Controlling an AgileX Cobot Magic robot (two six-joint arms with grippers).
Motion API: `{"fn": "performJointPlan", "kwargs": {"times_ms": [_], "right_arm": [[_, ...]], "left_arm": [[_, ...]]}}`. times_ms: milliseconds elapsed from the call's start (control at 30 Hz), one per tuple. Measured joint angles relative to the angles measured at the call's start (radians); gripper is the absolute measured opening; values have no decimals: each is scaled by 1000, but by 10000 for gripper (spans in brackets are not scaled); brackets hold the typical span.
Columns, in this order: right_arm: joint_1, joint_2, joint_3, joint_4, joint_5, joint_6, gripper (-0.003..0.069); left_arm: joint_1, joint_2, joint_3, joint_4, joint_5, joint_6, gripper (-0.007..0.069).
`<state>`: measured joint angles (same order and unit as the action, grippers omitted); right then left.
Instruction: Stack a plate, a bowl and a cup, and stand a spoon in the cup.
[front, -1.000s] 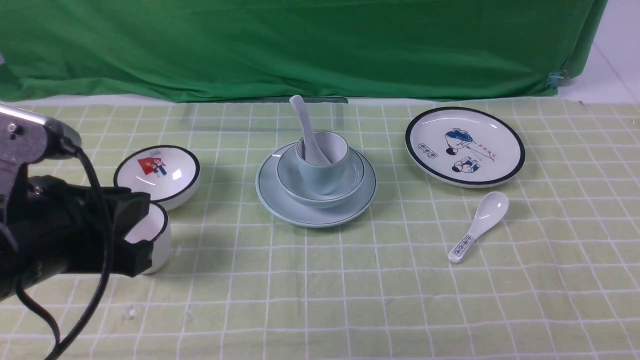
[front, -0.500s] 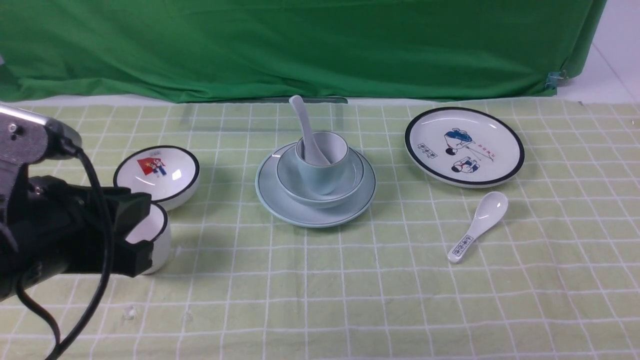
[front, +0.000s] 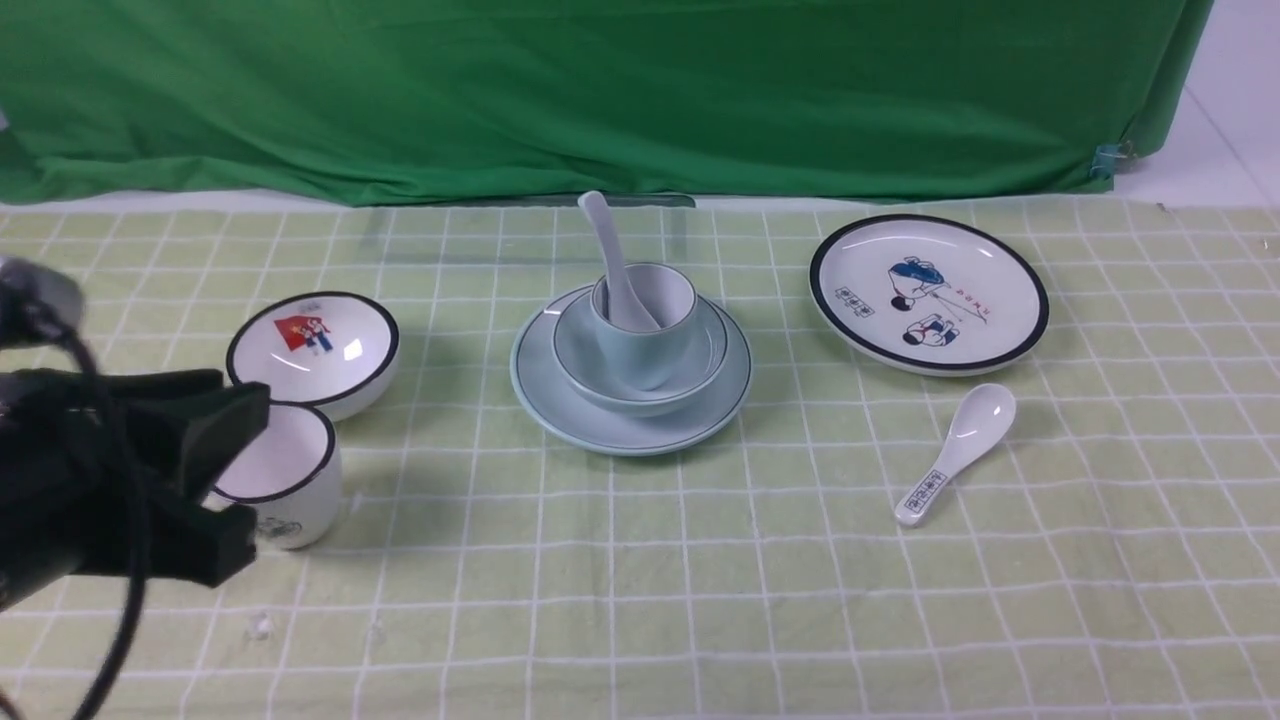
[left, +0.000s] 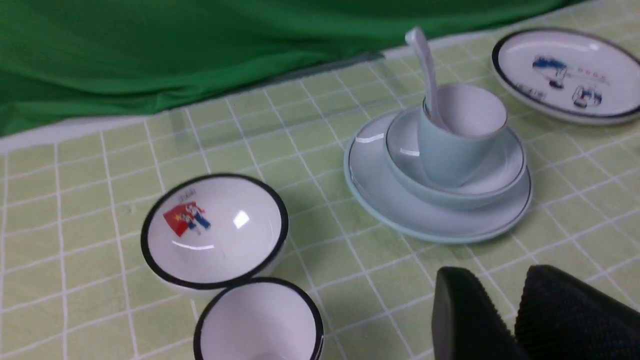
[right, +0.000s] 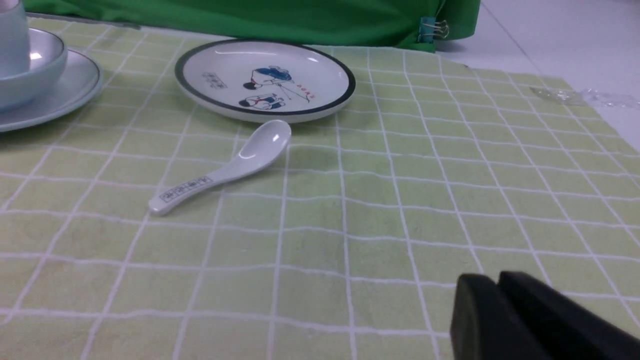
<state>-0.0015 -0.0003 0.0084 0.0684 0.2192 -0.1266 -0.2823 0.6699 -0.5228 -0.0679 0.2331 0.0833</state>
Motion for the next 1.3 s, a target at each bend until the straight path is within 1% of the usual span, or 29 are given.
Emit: {"fn": "performJointPlan", "kwargs": {"times_ms": [67,133,167,200,233,300,333,367,400,467,533,600,700,800,1000,1067,1300], "right_arm": [[0,0,0,0,0,0,81],[0,0,0,0,0,0,87],[0,0,0,0,0,0,87],[0,0,0,0,0,0,91],[0,0,0,0,0,0,92],[0,0,0,0,0,0,101],[0,0,0,0,0,0,102],[0,0,0,0,0,0,105],[0,0,0,0,0,0,106],[0,0,0,0,0,0,112],[0,0,0,0,0,0,115],[0,-1,0,0,-3,0,121],[0,-1,1,0,0,0,127],[0,-1,1,0,1,0,137],[0,-1,1,0,1,0,145],[0,-1,1,0,1,0,147],[0,-1,1,0,1,0,163]], "left_arm": [[7,-58,25,0,-17,0,129],[41,-159,83,4,-60,0,130],[46,-168,88,8,-62,0,130],[93,-244,140,22,-77,0,131],[106,-253,154,22,-79,0,132],[193,-400,266,25,-126,0,132],[198,-410,275,25,-134,0,132],[228,-478,337,25,-160,0,132],[228,-487,337,25,-160,0,132],[257,-611,471,19,-180,0,132],[259,-649,514,16,-158,-3,132],[259,-667,523,6,-61,-16,132],[259,-668,530,-8,16,-3,132],[259,-668,530,-12,30,27,132],[259,-668,530,-12,35,35,132],[259,-668,530,-12,38,53,133],[259,-668,530,-3,29,57,138]]}}
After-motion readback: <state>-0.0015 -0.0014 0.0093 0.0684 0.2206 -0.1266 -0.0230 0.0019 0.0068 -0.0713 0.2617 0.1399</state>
